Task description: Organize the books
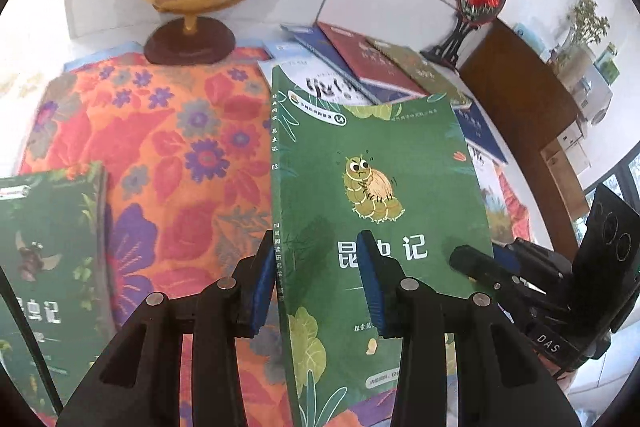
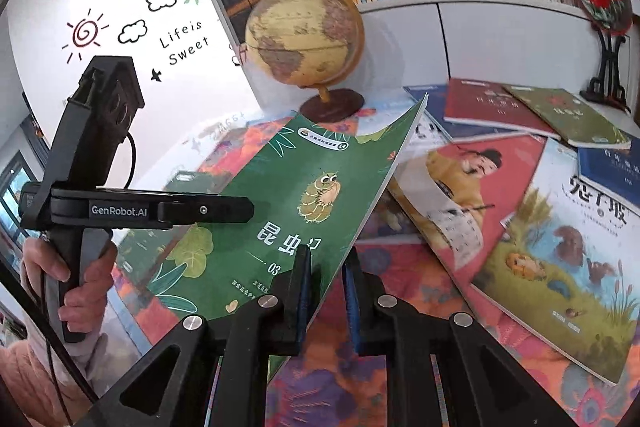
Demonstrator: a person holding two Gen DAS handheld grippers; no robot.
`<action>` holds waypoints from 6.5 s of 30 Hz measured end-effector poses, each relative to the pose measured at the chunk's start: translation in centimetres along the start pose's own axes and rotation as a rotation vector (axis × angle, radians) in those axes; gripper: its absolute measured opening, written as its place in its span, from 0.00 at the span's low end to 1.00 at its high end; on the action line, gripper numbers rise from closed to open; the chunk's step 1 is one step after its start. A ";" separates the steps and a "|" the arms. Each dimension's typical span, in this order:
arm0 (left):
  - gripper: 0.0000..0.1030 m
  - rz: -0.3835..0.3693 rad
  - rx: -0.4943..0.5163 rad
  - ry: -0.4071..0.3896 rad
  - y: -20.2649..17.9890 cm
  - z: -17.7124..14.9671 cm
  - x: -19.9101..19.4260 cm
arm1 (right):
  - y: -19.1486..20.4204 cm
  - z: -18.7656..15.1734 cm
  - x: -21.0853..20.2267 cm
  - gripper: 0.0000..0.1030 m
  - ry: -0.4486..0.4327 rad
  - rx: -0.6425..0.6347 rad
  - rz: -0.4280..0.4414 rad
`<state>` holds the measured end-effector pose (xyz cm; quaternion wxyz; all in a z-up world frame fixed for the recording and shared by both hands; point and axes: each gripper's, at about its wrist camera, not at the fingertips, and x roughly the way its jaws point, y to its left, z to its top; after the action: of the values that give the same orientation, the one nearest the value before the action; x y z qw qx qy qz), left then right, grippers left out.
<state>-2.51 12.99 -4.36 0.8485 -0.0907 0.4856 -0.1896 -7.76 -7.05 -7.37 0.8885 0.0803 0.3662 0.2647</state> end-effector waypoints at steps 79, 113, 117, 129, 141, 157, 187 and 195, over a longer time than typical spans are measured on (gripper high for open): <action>0.39 0.209 -0.306 -0.035 24.8 -6.2 -9.1 | 17.7 1.3 18.7 0.19 0.271 -0.005 0.205; 0.43 0.293 -0.336 -0.099 25.0 -5.6 -10.4 | 18.9 2.1 16.2 0.55 0.272 -0.069 0.117; 0.43 0.294 -0.340 -0.160 22.4 -4.1 -11.6 | 16.0 4.5 13.1 0.55 0.210 -0.047 0.099; 0.44 0.077 -0.187 -0.184 2.3 9.5 -2.0 | -7.2 13.5 -1.4 0.55 -0.141 0.162 -0.061; 0.43 -0.160 -0.111 -0.036 -16.7 17.1 20.0 | -33.7 11.8 -2.4 0.54 -0.133 0.387 -0.311; 0.46 -0.129 0.003 0.042 -19.9 17.1 26.0 | -39.5 11.3 1.8 0.52 0.082 0.439 -0.360; 0.53 -0.034 0.203 0.010 -16.6 16.6 24.0 | -33.9 11.8 3.7 0.35 0.094 0.559 -0.321; 0.53 -0.056 0.222 0.037 -15.7 13.8 19.8 | -30.6 10.2 2.3 0.35 0.161 0.517 -0.273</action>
<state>14.68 -9.87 -7.63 0.8386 -0.0064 0.4745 -0.2676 13.26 -31.17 -11.74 0.8341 0.2327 0.4980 0.0462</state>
